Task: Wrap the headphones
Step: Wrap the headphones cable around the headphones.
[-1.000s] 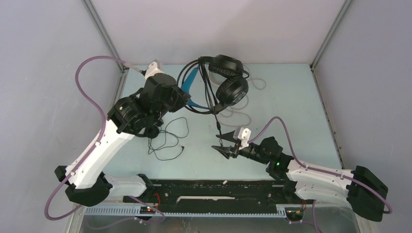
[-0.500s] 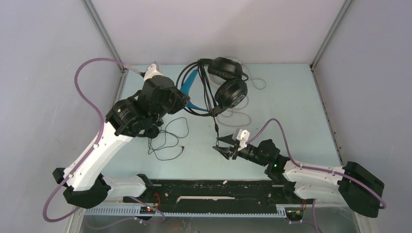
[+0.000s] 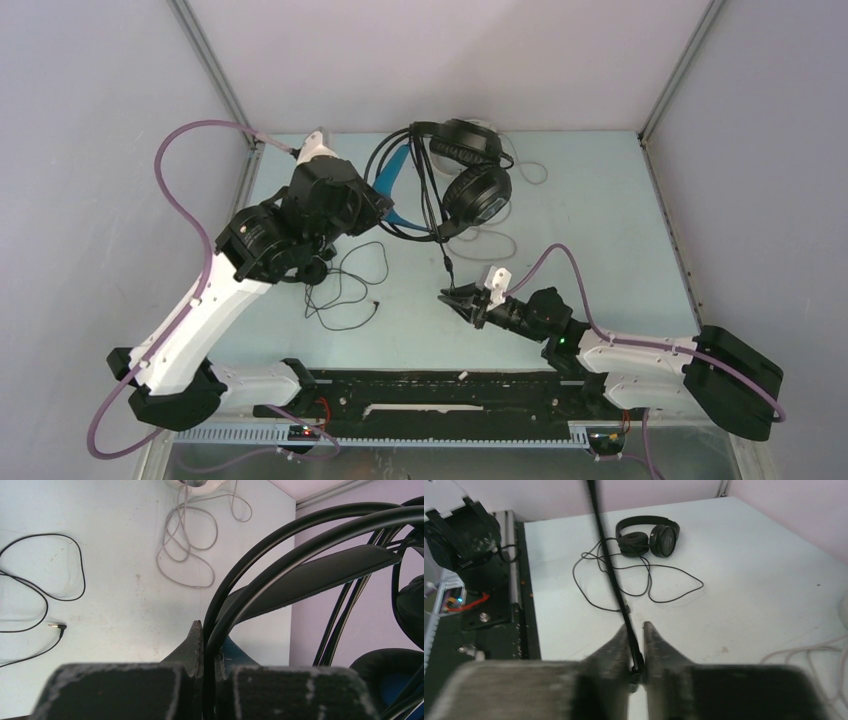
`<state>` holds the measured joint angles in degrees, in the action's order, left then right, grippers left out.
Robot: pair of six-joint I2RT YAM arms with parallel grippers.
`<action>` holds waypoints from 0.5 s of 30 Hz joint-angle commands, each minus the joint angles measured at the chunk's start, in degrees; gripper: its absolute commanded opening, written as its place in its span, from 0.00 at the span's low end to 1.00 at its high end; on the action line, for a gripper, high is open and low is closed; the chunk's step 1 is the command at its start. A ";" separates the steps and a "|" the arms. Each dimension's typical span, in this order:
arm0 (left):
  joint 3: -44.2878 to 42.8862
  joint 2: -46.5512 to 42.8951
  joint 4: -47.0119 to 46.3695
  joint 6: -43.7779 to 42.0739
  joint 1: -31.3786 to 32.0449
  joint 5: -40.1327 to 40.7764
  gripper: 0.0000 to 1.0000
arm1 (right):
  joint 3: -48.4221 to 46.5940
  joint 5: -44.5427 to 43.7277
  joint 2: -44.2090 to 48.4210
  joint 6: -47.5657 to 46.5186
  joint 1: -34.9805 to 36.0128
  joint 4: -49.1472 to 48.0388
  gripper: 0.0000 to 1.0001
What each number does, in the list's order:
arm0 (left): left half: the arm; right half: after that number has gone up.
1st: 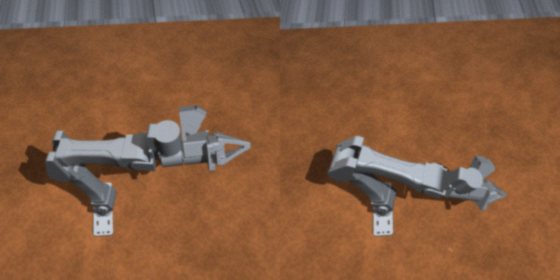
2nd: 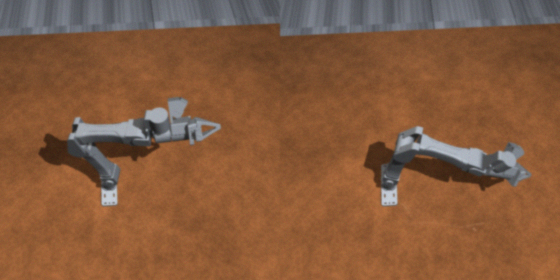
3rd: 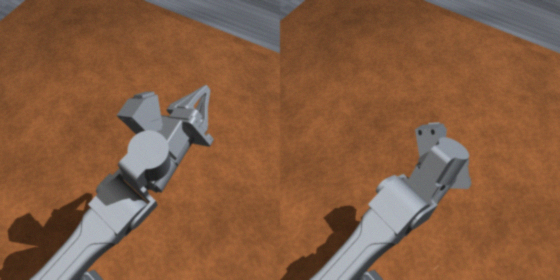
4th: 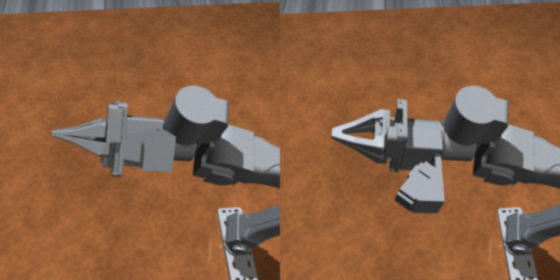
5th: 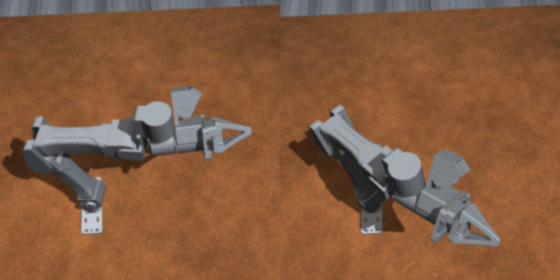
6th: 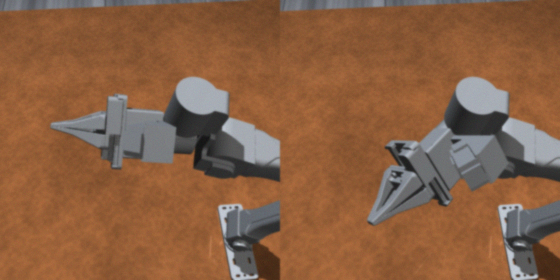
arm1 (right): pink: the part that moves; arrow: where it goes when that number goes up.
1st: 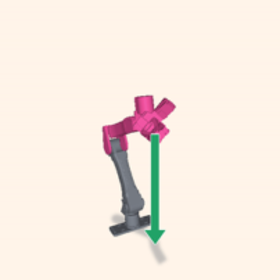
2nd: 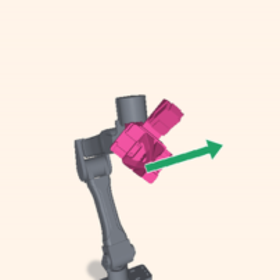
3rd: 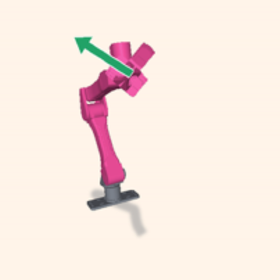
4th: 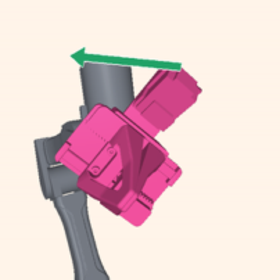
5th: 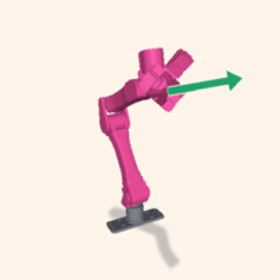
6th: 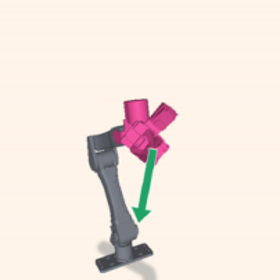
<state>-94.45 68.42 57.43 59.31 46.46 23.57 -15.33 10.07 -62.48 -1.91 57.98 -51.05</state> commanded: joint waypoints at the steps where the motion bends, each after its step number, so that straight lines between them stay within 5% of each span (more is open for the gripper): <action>1: 1.11 -3.12 -9.41 -1.84 -0.16 -4.90 0.00 | 0.91 -0.45 -0.45 0.60 -0.58 -5.54 0.08; 2: 1.83 -3.51 -10.81 -3.30 -0.21 -6.52 0.00 | 0.92 -0.29 -0.39 0.86 -0.78 -5.55 0.00; 9: 9.97 -7.93 -22.40 -12.99 -0.27 -22.24 0.00 | 1.01 1.26 2.59 4.47 -4.70 -2.56 0.00; 15: 11.00 -8.19 -21.51 -22.62 -1.16 -34.27 0.00 | 1.27 3.27 7.61 5.95 -8.09 3.18 0.00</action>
<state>-83.26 62.24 43.81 44.03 46.09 1.96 -14.28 11.68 -58.11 2.28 51.55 -50.37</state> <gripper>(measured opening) 0.049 0.033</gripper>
